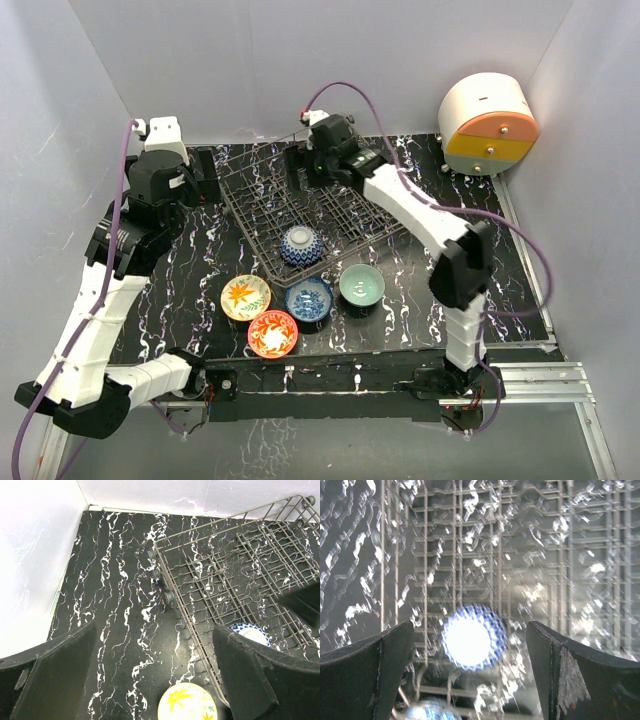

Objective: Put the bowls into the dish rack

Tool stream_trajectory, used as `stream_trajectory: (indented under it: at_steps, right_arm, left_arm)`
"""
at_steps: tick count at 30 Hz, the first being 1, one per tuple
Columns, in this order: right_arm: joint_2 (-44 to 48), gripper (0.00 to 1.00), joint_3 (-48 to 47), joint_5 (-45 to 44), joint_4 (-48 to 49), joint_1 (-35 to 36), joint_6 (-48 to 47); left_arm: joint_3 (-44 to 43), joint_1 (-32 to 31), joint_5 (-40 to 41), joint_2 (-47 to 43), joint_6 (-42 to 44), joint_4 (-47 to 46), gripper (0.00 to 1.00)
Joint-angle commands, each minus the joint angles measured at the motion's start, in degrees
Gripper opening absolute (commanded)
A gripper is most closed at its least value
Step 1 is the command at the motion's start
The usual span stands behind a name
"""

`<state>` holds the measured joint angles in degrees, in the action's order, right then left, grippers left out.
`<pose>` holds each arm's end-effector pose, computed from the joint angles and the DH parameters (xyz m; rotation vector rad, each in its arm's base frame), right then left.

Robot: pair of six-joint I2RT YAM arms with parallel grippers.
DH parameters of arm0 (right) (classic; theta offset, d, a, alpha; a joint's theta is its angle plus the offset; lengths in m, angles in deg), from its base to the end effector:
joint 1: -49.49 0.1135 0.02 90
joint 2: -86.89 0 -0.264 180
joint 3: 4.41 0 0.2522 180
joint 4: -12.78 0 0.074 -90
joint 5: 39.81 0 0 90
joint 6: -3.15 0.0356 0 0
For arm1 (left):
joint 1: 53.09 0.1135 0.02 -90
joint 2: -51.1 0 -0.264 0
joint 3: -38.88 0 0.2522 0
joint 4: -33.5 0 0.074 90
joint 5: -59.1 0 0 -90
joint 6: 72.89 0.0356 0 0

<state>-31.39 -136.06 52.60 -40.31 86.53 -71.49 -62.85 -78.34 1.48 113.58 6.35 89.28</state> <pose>0.3780 0.2872 0.3343 -0.4586 2.2735 0.5243 0.1828 -0.0651 0.4776 -0.1575 1.8073 0.0805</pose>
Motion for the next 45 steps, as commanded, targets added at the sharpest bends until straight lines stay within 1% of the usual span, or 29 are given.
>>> stream_trajectory:
  at_steps: [1, 4, 6, 9, 11, 14, 16, 18, 25, 30, 33, 34, 37, 39, 42, 45]
  right_arm:
    - [15.9, 0.99, 14.4, -8.0, -5.8, 1.8, -6.0]
    - [27.5, 0.99, 26.0, -8.5, -9.3, 3.2, -5.0]
    - [34.0, 0.99, 33.0, -10.4, -11.7, 6.1, -4.2]
    - [41.1, 0.99, 41.4, -12.4, -15.4, 11.8, -1.5]
    - [44.6, 0.95, 45.5, -11.4, -16.0, 14.0, 1.1]
    - [48.1, 0.88, 51.6, -8.8, -13.6, 16.0, 2.8]
    - [48.1, 0.84, 55.2, -8.1, -11.9, 16.4, 2.8]
    - [47.0, 0.83, 57.2, -7.8, -9.3, 16.5, 2.7]
    - [39.5, 0.72, 58.5, -5.8, -2.6, 16.6, 1.8]
    - [37.5, 0.69, 62.1, -6.3, 3.0, 16.6, 1.7]
    - [36.0, 0.62, 62.7, -6.6, 5.4, 16.6, 0.9]
    - [35.4, 0.62, 62.7, -7.4, 5.9, 16.6, 0.8]
    - [33.7, 0.52, 62.8, -10.4, 6.9, 16.6, 0.8]
    - [32.4, 0.45, 62.6, -12.1, 7.0, 16.6, 0.8]
    - [30.4, 0.43, 62.7, -12.6, 6.9, 16.6, 0.9]
    - [29.5, 0.33, 62.8, -13.4, 6.9, 16.6, 1.8]
  left_arm:
    - [-1.7, -0.2, 0.2, 0.1, 1.3, -1.8, 0.97]
    - [-1.8, -0.2, -0.1, 0.7, 1.4, -1.9, 0.97]
    - [-1.9, -0.2, -0.4, 1.2, 1.3, -1.8, 0.97]
    - [-1.7, -0.2, -1.0, 1.8, 1.4, -2.2, 0.97]
    - [-1.7, -0.2, -1.5, 2.3, 1.2, -2.5, 0.97]
    - [-2.0, -0.2, -2.4, 3.1, 0.7, -2.6, 0.97]
    - [-2.2, -0.2, -2.9, 3.6, 0.1, -2.6, 0.97]
    - [-2.4, -0.1, -3.2, 3.9, -0.5, -2.5, 0.97]
    - [-3.4, -0.2, -2.6, 4.0, -1.7, -1.0, 0.97]
    - [-2.9, -0.2, -1.4, 2.6, -3.0, 0.2, 0.97]
    - [-2.4, -0.2, -0.6, 1.8, -3.7, 0.8, 0.97]
    - [-2.3, -0.2, -0.5, 1.7, -3.8, 0.9, 0.97]
    - [-2.4, -0.2, -0.2, 1.7, -3.8, 1.4, 0.97]
    - [-2.4, -0.2, 0.0, 1.8, -3.8, 1.5, 0.97]
    - [-2.4, -0.2, 0.1, 1.8, -3.8, 1.5, 0.97]
    - [-2.3, -0.2, 0.1, 2.0, -3.7, 1.6, 0.97]
